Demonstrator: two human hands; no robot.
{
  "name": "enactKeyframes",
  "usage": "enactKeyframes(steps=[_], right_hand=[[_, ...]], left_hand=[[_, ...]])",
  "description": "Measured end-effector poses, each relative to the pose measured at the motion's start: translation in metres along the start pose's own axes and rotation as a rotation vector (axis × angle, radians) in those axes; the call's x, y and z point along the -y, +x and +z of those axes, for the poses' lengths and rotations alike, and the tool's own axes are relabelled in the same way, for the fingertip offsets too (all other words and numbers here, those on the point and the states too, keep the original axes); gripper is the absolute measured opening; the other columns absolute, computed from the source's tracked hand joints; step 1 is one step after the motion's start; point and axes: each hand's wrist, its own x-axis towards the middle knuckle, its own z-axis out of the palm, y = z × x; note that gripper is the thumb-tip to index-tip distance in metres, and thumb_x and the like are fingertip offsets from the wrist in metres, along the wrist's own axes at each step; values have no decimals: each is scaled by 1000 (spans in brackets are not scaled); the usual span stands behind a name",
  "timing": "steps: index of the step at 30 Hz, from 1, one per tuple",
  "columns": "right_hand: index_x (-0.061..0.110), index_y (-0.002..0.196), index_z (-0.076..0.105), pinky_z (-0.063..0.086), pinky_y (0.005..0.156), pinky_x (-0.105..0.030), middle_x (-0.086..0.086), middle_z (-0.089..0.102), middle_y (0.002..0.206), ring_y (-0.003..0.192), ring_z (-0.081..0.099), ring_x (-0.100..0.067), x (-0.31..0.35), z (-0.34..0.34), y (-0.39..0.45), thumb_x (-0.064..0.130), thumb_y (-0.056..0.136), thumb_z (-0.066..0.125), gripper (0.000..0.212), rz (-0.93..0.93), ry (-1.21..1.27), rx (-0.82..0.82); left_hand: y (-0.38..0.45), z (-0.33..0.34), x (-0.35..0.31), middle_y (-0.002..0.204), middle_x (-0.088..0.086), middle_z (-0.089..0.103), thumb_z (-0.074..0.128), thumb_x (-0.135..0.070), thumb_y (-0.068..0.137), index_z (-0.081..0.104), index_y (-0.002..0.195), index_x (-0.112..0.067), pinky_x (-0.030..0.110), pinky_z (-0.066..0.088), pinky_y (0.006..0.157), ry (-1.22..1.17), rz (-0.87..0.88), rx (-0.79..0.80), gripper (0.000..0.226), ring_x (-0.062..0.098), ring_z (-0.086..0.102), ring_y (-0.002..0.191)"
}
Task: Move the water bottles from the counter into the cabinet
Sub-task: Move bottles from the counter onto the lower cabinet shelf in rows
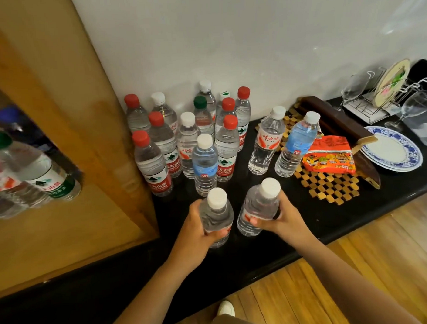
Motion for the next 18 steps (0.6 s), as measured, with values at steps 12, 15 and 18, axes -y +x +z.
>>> enactKeyframes(steps=[12,15,18], right_hand=[[41,112,44,43,80,-1,27,59,110,109,50,15,25,122,-41,14,61,84,70,-79,-75,191],[41,113,44,42,81,-1,37,56,111,109,50,14,39,156,-47,21,59,84,70,-97,-49,261],[43,115,44,43,86,-4,36,55,112,111,52,10,56,193,-51,32,58,84,70,-116,-30,328]], left_hand=[[-91,-94,37,121,-23,51,76,-20,72,34,120,-41,7,40,92,-84,-63,-90,67,-14,47,115],[-108,-128,38,129,-6,53,75,-19,73,34,132,-21,30,39,106,-116,-42,-164,72,5,49,122],[-118,-162,35,126,-8,52,72,-25,67,34,129,-21,21,42,100,-134,6,-243,73,-2,51,116]])
